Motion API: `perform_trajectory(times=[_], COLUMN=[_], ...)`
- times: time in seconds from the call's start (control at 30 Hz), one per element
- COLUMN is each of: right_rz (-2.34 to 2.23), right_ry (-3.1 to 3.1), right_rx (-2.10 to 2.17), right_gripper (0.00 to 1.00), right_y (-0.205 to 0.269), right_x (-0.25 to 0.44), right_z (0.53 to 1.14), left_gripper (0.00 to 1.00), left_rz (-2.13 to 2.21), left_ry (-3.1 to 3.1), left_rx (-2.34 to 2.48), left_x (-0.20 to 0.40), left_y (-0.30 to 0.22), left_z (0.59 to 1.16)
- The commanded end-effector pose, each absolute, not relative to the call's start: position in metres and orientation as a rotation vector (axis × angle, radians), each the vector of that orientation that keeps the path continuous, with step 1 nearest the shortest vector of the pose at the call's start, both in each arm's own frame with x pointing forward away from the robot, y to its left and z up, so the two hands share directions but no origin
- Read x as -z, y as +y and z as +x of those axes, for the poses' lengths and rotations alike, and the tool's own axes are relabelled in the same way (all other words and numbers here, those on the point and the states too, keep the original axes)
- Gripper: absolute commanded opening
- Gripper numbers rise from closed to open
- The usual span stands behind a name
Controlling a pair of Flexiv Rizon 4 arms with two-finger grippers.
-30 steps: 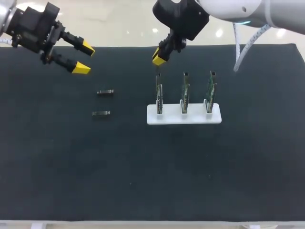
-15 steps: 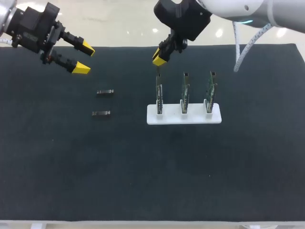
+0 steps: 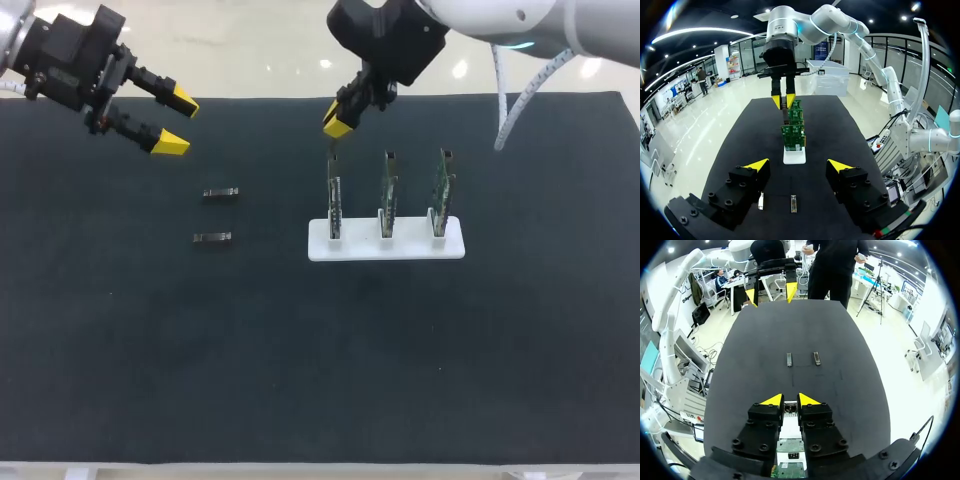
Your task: Pick up the optical module with the left hand, and insert it into the network port with the right hand.
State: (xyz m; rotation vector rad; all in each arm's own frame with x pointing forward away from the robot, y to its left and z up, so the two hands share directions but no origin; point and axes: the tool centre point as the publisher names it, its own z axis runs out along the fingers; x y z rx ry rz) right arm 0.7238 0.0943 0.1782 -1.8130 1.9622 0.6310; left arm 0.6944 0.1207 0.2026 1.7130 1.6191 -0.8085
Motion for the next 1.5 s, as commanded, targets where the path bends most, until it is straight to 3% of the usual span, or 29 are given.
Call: perform_trajectory(times=[0.03, 1.5], right_rz=[-1.813, -1.814], right_ry=[1.966, 1.97], right_rx=[-0.628, -0.626], right_gripper=[0.0, 0.0], right_y=[0.0945, 0.095], right_x=[-0.1775, -0.1793], right_z=[0.7221, 0.7214], left_gripper=[1.0, 1.0], left_rz=[1.715, 1.715], left_ry=[1.622, 1.622], left_rx=[0.806, 0.806], left_x=[-0.2029, -0.2029], left_y=[0.1205, 0.1205], left_z=[0.6943, 0.6943])
